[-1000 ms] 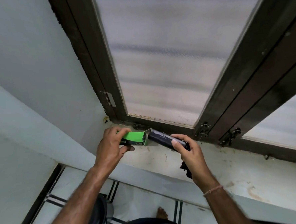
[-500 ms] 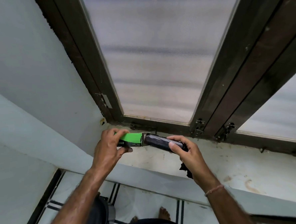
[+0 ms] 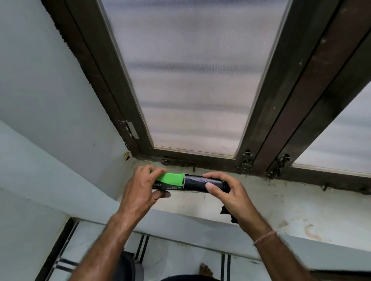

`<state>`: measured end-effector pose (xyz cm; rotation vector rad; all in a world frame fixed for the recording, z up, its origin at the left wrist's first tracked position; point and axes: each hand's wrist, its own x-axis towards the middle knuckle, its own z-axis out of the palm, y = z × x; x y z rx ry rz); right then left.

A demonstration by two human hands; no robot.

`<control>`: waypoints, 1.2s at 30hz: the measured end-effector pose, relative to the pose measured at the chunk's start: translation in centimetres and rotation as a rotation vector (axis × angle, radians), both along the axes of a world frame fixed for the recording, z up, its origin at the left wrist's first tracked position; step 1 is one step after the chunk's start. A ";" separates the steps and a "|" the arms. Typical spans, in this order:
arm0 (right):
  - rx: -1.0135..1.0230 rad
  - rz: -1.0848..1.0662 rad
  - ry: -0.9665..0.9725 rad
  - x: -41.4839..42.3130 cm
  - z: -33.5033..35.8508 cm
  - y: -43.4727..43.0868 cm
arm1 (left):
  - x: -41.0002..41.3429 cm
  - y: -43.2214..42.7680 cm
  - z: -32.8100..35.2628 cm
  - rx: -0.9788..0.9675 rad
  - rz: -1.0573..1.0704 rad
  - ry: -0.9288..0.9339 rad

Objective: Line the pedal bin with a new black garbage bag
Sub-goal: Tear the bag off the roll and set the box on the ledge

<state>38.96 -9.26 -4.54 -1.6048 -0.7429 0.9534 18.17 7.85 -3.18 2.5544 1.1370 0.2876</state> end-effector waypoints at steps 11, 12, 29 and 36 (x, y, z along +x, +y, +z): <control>-0.036 -0.133 0.104 -1.5 -1.0 1.7 | 0.1 -1.2 -1.6 -0.175 0.038 -0.128; -0.017 -0.176 0.075 -1.8 -1.1 2.0 | 0.1 -1.4 -1.7 -0.188 0.038 -0.136; 0.110 -0.145 -0.144 -3.3 -1.8 1.9 | -0.3 -2.8 -3.0 -0.266 0.048 -0.235; 0.043 -0.203 -0.093 -3.1 -2.2 1.3 | -0.2 -2.9 -3.1 -0.298 0.035 -0.222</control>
